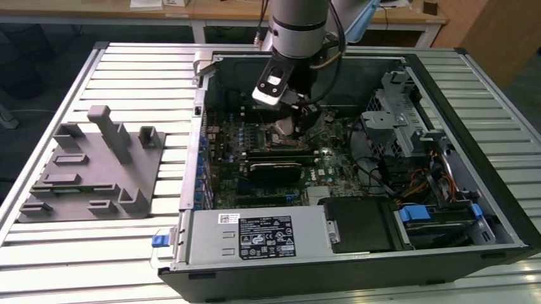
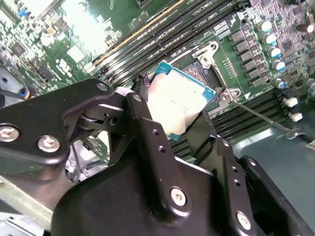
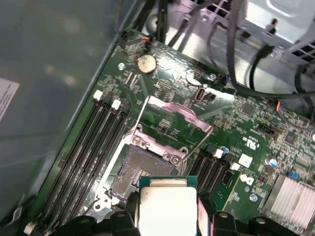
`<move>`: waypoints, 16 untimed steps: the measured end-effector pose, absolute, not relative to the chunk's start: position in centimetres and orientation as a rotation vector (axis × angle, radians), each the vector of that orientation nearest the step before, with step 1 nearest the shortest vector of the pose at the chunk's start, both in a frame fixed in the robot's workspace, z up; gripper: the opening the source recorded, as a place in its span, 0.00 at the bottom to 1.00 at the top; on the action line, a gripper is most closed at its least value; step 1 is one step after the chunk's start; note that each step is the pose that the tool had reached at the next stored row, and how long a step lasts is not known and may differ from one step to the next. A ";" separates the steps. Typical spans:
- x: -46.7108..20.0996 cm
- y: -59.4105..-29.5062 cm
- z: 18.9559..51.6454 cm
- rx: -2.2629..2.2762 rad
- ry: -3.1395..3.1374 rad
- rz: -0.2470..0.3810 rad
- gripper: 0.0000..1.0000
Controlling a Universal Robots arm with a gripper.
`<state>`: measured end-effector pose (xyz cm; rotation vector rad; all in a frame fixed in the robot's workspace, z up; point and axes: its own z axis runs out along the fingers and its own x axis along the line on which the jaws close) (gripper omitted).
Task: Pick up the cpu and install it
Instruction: 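Place the cpu into insertion slot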
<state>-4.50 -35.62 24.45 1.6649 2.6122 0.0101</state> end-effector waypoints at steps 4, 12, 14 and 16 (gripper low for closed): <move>-4.5 -35.6 24.4 1.736 2.565 0.008 0.55; -4.5 -35.6 24.4 1.865 2.473 0.005 0.55; -4.5 -35.6 24.4 1.897 2.448 0.004 0.55; -4.5 -35.6 24.4 1.929 2.423 0.003 0.55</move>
